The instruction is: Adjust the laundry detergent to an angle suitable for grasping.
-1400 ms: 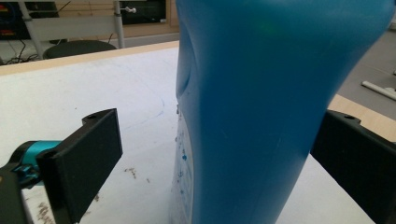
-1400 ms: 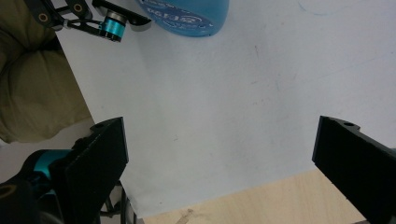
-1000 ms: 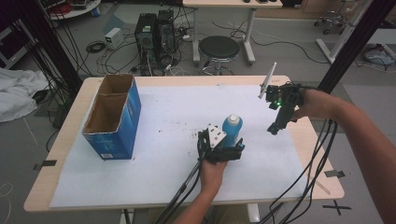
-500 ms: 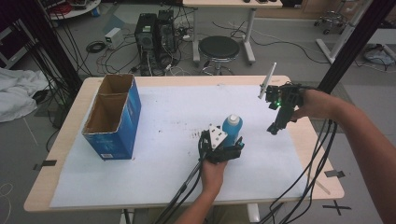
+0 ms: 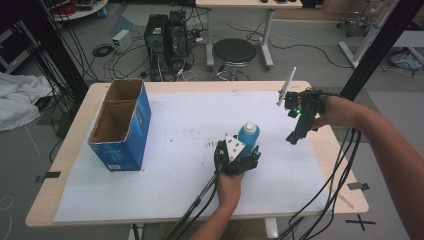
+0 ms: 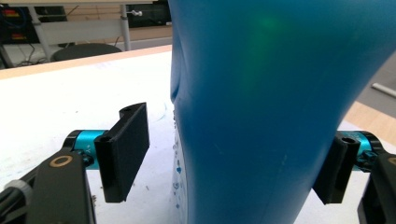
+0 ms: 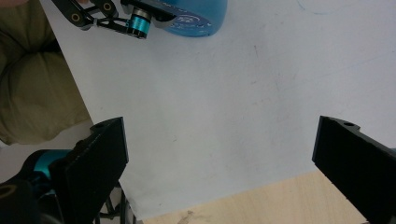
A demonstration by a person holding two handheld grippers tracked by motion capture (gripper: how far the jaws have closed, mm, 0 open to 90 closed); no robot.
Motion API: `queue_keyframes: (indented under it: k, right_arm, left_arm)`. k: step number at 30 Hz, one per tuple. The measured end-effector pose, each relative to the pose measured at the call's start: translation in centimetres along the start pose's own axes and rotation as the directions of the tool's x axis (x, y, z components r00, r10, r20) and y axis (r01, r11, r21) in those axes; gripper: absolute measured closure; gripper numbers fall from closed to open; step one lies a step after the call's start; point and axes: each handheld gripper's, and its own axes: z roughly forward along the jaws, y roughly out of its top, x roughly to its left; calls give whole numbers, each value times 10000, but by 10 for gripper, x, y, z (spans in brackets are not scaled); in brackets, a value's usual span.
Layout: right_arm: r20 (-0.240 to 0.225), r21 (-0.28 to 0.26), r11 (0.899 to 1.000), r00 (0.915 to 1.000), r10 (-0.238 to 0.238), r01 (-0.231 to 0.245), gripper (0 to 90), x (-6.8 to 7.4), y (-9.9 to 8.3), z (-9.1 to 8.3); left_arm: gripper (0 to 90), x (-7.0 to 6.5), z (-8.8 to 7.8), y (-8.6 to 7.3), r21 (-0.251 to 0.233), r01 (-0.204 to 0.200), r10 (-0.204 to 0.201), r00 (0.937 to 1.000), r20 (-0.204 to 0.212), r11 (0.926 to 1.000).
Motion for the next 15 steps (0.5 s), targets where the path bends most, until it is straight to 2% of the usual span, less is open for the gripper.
queue_keyframes:
  k: [6, 10, 15]
  right_arm:
    - [-12, 2, 10000, 10000, 32, -32, 25, 0, -1, 0]
    - [-28, -9, 10000, 10000, 29, -29, 24, -1, -1, 1]
    - [-52, 0, 10000, 10000, 71, -71, 24, -1, -2, 3]
  left_arm:
    - [299, -1, 0, 0, -50, -52, 52, 10000, 18, 10000]
    - [375, -2, 0, 0, -50, -274, 274, 9996, 53, 9996]
    - [404, -3, 0, 1, -78, -319, 319, 9995, 13, 9995]
